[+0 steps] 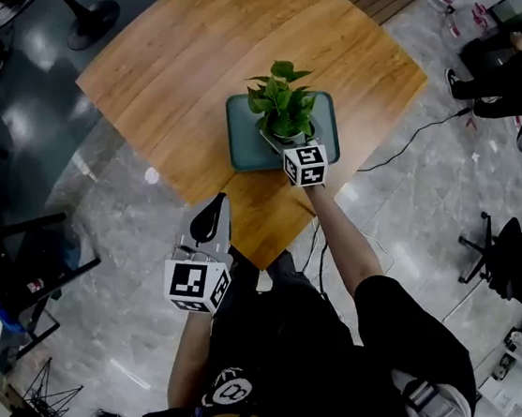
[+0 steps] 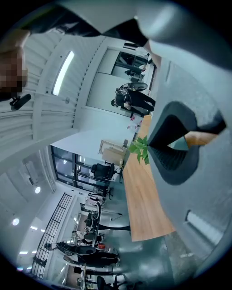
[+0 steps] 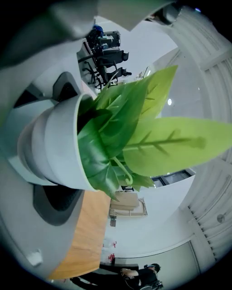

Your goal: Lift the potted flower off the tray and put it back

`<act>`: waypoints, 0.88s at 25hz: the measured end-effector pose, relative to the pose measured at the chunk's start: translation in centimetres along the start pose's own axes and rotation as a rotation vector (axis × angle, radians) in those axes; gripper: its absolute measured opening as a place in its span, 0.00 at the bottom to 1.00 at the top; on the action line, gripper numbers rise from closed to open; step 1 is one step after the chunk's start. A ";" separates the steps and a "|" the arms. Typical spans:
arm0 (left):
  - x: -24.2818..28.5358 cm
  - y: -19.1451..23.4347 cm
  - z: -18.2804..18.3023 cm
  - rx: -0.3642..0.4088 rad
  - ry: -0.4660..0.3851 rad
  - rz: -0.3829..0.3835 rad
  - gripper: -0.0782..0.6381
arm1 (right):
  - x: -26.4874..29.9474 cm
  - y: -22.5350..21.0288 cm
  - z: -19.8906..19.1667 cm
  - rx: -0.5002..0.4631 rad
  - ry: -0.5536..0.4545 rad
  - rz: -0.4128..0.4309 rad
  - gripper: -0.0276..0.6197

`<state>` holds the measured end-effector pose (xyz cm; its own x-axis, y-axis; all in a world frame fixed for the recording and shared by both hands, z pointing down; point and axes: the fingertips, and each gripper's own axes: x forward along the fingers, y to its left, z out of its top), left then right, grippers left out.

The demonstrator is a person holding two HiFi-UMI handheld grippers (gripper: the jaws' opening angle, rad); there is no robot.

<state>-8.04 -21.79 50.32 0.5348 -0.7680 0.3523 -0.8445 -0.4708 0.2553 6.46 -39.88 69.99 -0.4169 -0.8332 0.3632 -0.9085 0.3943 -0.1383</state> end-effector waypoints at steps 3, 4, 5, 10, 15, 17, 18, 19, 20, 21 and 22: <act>-0.3 0.6 -2.0 -0.016 0.031 0.009 0.11 | 2.2 -0.7 -2.5 0.007 0.019 -0.024 0.87; -0.3 0.9 -2.6 -0.024 0.036 0.013 0.11 | 2.8 -0.9 -3.1 -0.007 0.029 -0.029 0.87; -0.4 1.0 -3.0 -0.030 0.038 0.014 0.11 | 3.4 -1.1 -3.7 -0.021 0.041 -0.033 0.87; -0.3 1.2 -4.2 -0.050 0.058 0.001 0.10 | 3.8 -1.2 -5.9 -0.008 0.067 -0.031 0.87; -0.1 -0.3 -4.1 -0.049 0.066 -0.037 0.10 | 2.3 -0.5 -7.2 -0.020 0.131 0.010 0.86; -0.1 -0.8 -3.9 -0.046 0.064 -0.053 0.10 | 1.1 -0.3 -7.8 -0.004 0.157 0.016 0.86; 0.0 -0.9 -3.8 -0.045 0.065 -0.059 0.10 | 0.4 -0.2 -8.2 0.004 0.177 0.019 0.86; 0.1 -1.0 -3.8 -0.045 0.065 -0.064 0.10 | -0.5 0.0 -8.7 0.013 0.196 0.023 0.86; 0.1 -1.2 -3.8 -0.045 0.066 -0.068 0.10 | -1.7 0.2 -9.1 0.026 0.210 0.025 0.86; 0.1 -1.3 -3.8 -0.043 0.067 -0.072 0.11 | -3.2 0.4 -9.5 0.045 0.219 0.026 0.86; 0.1 -1.3 -3.9 -0.038 0.069 -0.074 0.11 | -5.1 0.7 -9.6 0.070 0.223 0.024 0.84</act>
<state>-6.75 -19.56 53.48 0.5978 -0.6994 0.3918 -0.8013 -0.5074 0.3170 8.19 -31.64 76.85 -0.4292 -0.7148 0.5521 -0.9013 0.3786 -0.2106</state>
